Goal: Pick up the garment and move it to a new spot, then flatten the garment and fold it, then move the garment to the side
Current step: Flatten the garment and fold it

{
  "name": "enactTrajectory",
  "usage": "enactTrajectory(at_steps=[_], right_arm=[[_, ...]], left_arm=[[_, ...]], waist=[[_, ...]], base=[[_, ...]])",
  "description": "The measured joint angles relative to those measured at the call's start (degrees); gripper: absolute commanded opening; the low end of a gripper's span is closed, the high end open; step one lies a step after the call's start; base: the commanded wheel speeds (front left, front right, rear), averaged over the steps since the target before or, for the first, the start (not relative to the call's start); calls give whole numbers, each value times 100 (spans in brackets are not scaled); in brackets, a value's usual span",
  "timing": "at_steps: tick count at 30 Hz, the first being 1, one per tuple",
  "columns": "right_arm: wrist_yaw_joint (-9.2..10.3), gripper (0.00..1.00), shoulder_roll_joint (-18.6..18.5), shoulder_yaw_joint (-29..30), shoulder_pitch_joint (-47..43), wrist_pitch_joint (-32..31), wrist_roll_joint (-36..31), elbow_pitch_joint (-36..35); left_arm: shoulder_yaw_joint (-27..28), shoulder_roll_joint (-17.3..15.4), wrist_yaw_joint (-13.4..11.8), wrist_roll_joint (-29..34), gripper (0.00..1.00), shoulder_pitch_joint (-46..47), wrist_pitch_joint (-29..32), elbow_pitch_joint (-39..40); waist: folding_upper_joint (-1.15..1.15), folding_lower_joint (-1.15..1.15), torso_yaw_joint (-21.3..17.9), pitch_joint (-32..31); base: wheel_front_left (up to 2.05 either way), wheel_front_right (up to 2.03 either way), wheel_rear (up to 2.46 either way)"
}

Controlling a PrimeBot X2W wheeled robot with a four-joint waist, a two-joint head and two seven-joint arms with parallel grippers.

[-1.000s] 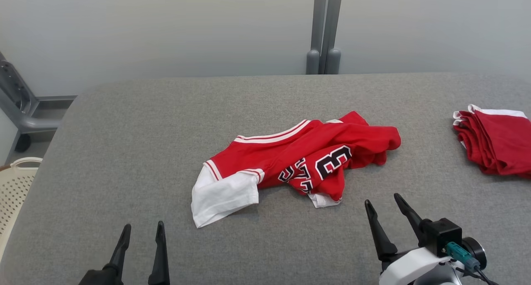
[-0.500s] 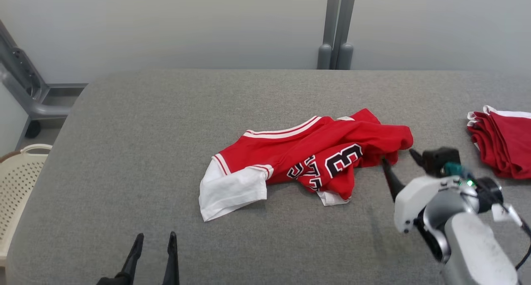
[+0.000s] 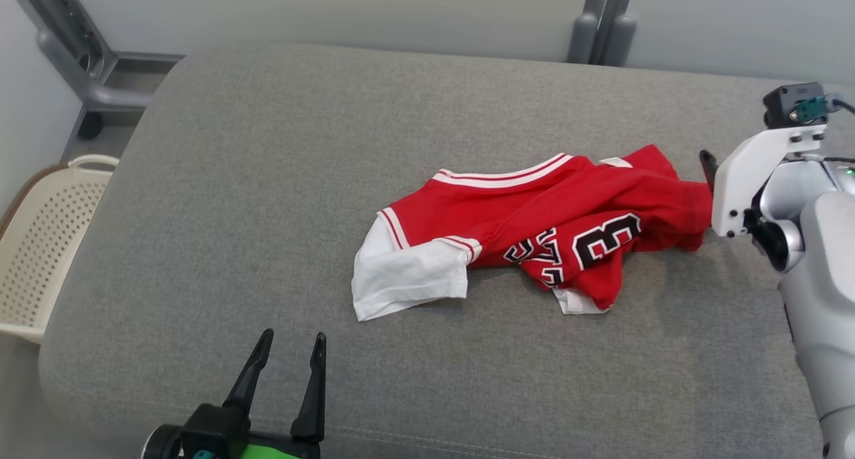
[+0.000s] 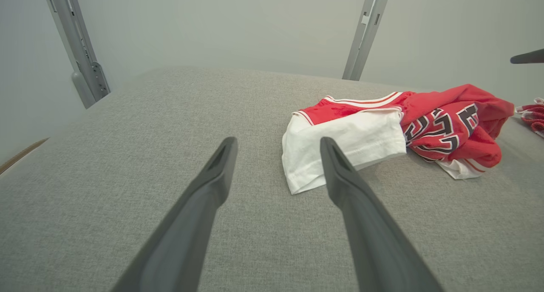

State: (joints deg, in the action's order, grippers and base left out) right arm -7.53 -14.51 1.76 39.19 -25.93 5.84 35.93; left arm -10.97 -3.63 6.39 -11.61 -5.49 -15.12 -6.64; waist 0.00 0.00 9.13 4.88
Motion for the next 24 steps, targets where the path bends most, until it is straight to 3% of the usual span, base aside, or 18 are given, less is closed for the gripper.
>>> enactTrajectory(at_steps=[11, 23, 24], right_arm=[[0, 100, -435, 410, 1051, 116, -205, 1066], [1, 100, -404, 642, 1411, -2, -509, 1791], [1, 94, -405, 643, 1430, 2, -522, 1816]], left_arm=[[-365, 36, 42, 67, 100, 500, 0, 292], [-421, 56, -3, 81, 100, 641, 0, 332], [-414, 56, -3, 81, 100, 641, 0, 320]], waist=[[0, 0, 522, 880], [0, 0, 1005, 1520], [0, 0, 1019, 1535]], base=[[0, 0, 0], [0, 0, 0], [0, 0, 0]])
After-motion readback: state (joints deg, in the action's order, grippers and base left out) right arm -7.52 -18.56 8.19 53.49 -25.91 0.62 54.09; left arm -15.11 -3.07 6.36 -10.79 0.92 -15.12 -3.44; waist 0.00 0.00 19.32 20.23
